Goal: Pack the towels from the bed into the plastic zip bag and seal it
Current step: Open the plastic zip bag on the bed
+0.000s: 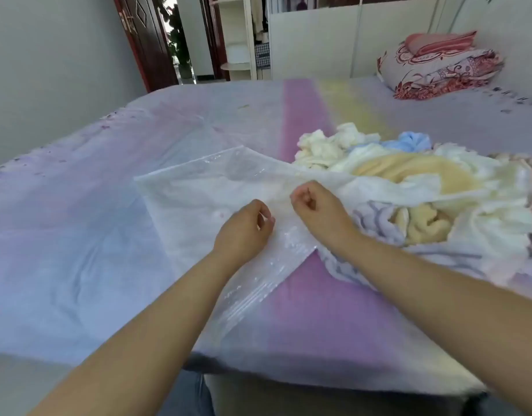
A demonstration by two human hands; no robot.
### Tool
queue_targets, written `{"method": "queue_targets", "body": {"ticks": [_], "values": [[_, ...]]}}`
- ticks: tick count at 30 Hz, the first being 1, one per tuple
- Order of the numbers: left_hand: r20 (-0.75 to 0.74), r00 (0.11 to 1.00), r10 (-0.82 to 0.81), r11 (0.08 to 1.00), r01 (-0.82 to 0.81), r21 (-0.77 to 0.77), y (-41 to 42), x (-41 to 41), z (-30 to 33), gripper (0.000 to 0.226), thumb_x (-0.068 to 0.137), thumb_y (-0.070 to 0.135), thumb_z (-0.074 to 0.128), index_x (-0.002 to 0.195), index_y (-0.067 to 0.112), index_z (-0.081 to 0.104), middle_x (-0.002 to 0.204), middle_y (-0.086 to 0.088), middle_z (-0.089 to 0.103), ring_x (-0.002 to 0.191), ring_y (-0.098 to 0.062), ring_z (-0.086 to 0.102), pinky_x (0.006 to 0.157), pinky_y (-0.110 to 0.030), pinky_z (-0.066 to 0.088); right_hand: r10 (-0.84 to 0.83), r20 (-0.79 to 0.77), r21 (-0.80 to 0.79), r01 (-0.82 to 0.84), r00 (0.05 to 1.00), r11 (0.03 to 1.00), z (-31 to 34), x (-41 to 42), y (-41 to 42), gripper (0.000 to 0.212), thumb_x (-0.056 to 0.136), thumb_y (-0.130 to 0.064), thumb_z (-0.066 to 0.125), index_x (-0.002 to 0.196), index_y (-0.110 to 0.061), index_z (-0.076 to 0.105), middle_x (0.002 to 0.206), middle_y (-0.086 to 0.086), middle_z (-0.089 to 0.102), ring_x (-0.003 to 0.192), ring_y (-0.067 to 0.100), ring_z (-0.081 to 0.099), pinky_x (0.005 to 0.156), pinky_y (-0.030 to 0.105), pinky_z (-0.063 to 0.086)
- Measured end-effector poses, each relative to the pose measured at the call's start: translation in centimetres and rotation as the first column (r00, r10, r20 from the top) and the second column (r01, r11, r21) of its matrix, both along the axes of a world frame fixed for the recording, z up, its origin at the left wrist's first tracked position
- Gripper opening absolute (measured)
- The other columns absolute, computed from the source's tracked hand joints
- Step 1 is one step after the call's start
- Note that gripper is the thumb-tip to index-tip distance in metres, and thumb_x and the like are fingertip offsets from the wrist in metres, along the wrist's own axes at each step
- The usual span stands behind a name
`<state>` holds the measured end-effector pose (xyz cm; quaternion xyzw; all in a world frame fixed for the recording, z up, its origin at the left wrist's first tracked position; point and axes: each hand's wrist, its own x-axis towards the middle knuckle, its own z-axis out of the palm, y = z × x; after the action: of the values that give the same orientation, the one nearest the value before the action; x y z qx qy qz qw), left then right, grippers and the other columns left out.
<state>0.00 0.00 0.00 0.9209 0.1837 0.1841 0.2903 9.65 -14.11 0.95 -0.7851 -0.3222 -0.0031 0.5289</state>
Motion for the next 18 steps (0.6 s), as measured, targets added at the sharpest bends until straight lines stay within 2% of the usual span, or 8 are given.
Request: {"method": "queue_targets", "body": {"ticks": [1, 3, 5, 8, 10, 12, 15, 18], "values": [[-0.038, 0.999, -0.027, 0.997, 0.03, 0.066, -0.8, -1.3, -0.3, 0.012, 0.091, 0.033, 0.053, 0.095, 0.022, 0.054, 0.091, 0.005, 0.062, 0.086, -0.019, 0.058, 0.073, -0.036, 0.049, 0.003, -0.042, 0.017, -0.002, 0.999, 1.0, -1.1, -1.8, -1.0, 0.009, 0.087, -0.028, 0.056, 0.079, -0.028, 0.053, 0.073, -0.008, 0.058, 0.067, 0.009, 0.052, 0.07, 0.029, 0.045], [-0.142, 0.989, -0.045, 0.969, 0.078, 0.233, -2.1, -3.1, -1.6, 0.025, 0.091, 0.037, 0.054, 0.11, 0.019, 0.054, 0.112, -0.001, 0.059, 0.103, -0.024, 0.054, 0.083, -0.039, 0.047, -0.08, -0.128, -0.052, 0.074, 0.989, 0.996, -3.6, -4.8, -2.3, 0.011, 0.089, -0.031, 0.056, 0.083, -0.025, 0.05, 0.073, -0.01, 0.056, 0.068, 0.009, 0.053, 0.07, 0.03, 0.043], [-0.249, 0.967, -0.05, 0.959, 0.116, 0.258, -3.5, -4.4, -3.0, 0.042, 0.091, 0.041, 0.054, 0.127, 0.018, 0.048, 0.131, -0.004, 0.05, 0.116, -0.027, 0.049, 0.092, -0.041, 0.044, -0.149, -0.227, -0.159, 0.115, 0.962, 0.981, -6.1, -7.1, -3.1, 0.018, 0.09, -0.033, 0.056, 0.084, -0.022, 0.044, 0.074, -0.009, 0.054, 0.07, 0.013, 0.058, 0.068, 0.031, 0.041], [-0.31, 0.949, -0.058, 0.967, 0.131, 0.22, -4.4, -5.2, -4.3, 0.055, 0.091, 0.043, 0.053, 0.139, 0.02, 0.038, 0.145, -0.003, 0.042, 0.123, -0.028, 0.048, 0.095, -0.04, 0.044, -0.229, -0.353, -0.17, 0.179, 0.907, 0.969, -7.4, -7.1, -2.5, 0.024, 0.088, -0.039, 0.057, 0.087, -0.021, 0.042, 0.088, 0.002, 0.063, 0.08, 0.029, 0.067, 0.078, 0.038, 0.05], [-0.318, 0.946, -0.059, 0.957, 0.144, 0.251, -5.3, -5.4, -4.7, 0.057, 0.092, 0.046, 0.051, 0.141, 0.02, 0.038, 0.145, -0.004, 0.043, 0.122, -0.029, 0.051, 0.095, -0.039, 0.045, -0.235, -0.447, -0.128, 0.199, 0.863, 0.972, -8.0, -6.3, -2.1, 0.027, 0.086, -0.039, 0.058, 0.097, -0.02, 0.042, 0.099, 0.005, 0.065, 0.08, 0.031, 0.07, 0.077, 0.043, 0.054], [-0.345, 0.938, -0.035, 0.95, 0.138, 0.279, -6.0, -5.5, -4.9, 0.054, 0.093, 0.048, 0.048, 0.139, 0.021, 0.041, 0.14, -0.005, 0.048, 0.117, -0.031, 0.054, 0.092, -0.039, 0.046, -0.236, -0.509, -0.072, 0.233, 0.828, 0.97, -8.5, -6.0, -2.2, 0.025, 0.087, -0.028, 0.059, 0.103, -0.023, 0.04, 0.103, 0.009, 0.067, 0.074, 0.027, 0.072, 0.075, 0.043, 0.054], [-0.361, 0.931, 0.052, 0.961, 0.051, 0.27, -6.8, -5.3, -4.7, 0.043, 0.093, 0.044, 0.047, 0.128, 0.018, 0.05, 0.12, -0.007, 0.06, 0.105, -0.032, 0.059, 0.082, -0.036, 0.048, -0.161, -0.582, 0.061, 0.24, 0.797, 0.969, -8.6, -6.9, -3.0, 0.032, 0.089, -0.005, 0.056, 0.11, -0.021, 0.037, 0.086, 0.009, 0.068, 0.055, 0.009, 0.067, 0.065, 0.031, 0.053], [-0.323, 0.937, 0.13, 0.954, -0.03, 0.298, -7.7, -5.3, -4.8, 0.033, 0.095, 0.037, 0.047, 0.121, 0.018, 0.054, 0.112, -0.007, 0.064, 0.1, -0.031, 0.061, 0.075, -0.033, 0.045, -0.089, -0.639, 0.149, 0.236, 0.764, 0.96, -9.0, -7.2, -3.7, 0.04, 0.086, 0.002, 0.058, 0.116, -0.019, 0.041, 0.085, 0.009, 0.066, 0.066, 0.018, 0.063, 0.064, 0.028, 0.05]]}}
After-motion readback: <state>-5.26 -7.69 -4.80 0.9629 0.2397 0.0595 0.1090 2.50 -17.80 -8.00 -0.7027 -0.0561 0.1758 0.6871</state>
